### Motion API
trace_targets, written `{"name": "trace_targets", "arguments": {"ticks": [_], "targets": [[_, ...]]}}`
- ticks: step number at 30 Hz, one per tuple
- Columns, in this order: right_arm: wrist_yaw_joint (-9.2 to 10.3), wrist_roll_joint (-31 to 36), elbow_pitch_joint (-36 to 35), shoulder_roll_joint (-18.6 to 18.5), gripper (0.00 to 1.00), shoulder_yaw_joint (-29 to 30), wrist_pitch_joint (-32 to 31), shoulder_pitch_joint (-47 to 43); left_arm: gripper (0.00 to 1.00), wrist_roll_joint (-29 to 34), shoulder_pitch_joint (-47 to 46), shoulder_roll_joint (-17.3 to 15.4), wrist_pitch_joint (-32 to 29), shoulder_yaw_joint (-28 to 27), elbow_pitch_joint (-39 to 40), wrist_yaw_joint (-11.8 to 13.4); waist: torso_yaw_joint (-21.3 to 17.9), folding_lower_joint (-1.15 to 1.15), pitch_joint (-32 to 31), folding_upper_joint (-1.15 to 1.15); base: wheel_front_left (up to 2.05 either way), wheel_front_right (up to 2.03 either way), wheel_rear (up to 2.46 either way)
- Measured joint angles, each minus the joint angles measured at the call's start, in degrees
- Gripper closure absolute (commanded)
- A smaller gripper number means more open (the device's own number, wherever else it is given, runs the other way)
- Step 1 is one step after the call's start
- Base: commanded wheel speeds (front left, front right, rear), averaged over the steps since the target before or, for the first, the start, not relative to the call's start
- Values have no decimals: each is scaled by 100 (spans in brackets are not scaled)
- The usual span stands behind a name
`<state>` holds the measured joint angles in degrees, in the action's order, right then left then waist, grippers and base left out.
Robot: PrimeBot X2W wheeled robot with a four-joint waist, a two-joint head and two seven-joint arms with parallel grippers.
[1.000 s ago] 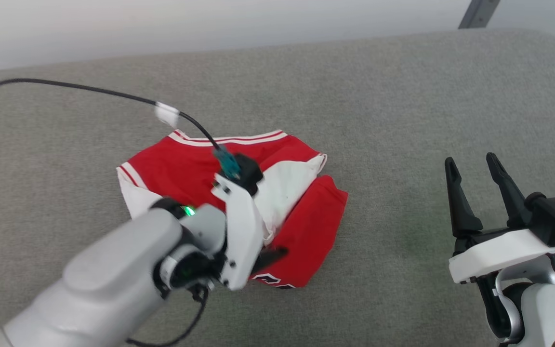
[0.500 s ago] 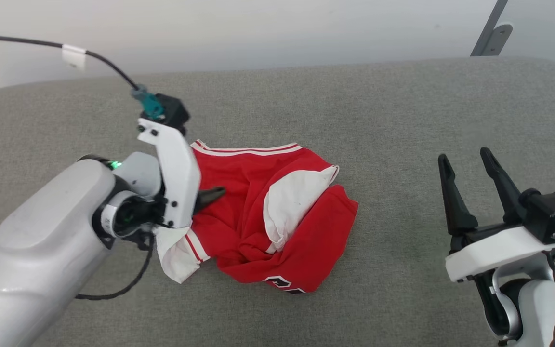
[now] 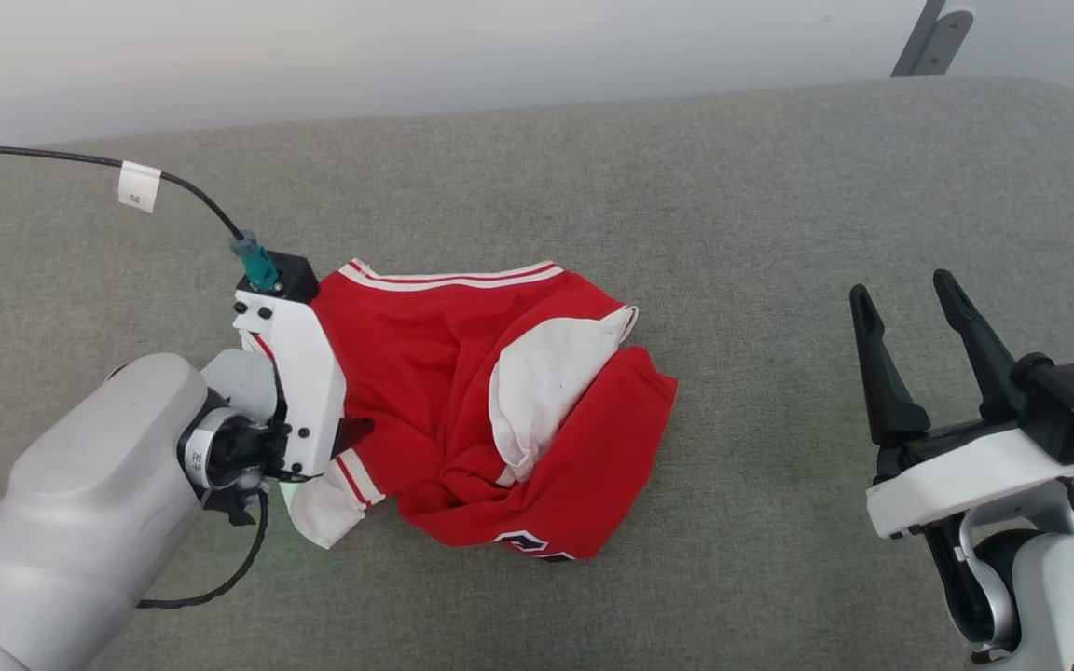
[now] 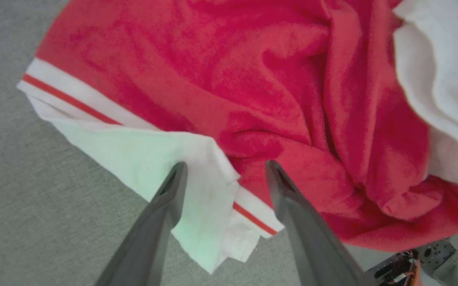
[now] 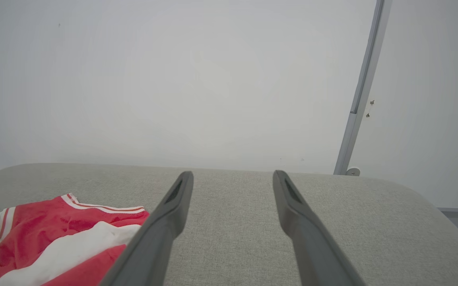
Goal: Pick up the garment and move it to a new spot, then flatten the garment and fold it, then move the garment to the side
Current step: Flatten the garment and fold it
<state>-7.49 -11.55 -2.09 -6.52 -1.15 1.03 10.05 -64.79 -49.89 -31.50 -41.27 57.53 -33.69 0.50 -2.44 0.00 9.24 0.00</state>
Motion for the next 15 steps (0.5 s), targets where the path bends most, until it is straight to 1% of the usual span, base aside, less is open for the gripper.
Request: {"name": "trace_targets", "arguments": {"ticks": [6, 7, 8, 9, 15], "targets": [[0, 0, -51, -12, 0, 10, -25, 21, 0, 122, -17, 129, 99, 90, -467, -90, -16, 0, 85, 0, 0, 0, 0], [0, 0, -58, -12, 0, 11, -26, 23, 34, 124, -29, 145, 146, 86, -538, -101, -16, 0, 92, 0, 0, 0, 0], [0, 0, -64, -11, 0, 10, -27, 25, 72, 124, -48, 162, 146, 81, -612, -111, -14, 0, 98, 0, 0, 0, 0], [0, 0, -69, -11, 0, 12, -29, 31, 100, 123, -69, 185, 152, 78, -662, -130, -11, 0, 103, 0, 0, 0, 0], [0, 7, -82, -16, 0, 94, -38, 34, 100, 58, -212, 247, 210, -19, -824, -229, 64, 0, 95, 0, 0, 0, 0]]}}
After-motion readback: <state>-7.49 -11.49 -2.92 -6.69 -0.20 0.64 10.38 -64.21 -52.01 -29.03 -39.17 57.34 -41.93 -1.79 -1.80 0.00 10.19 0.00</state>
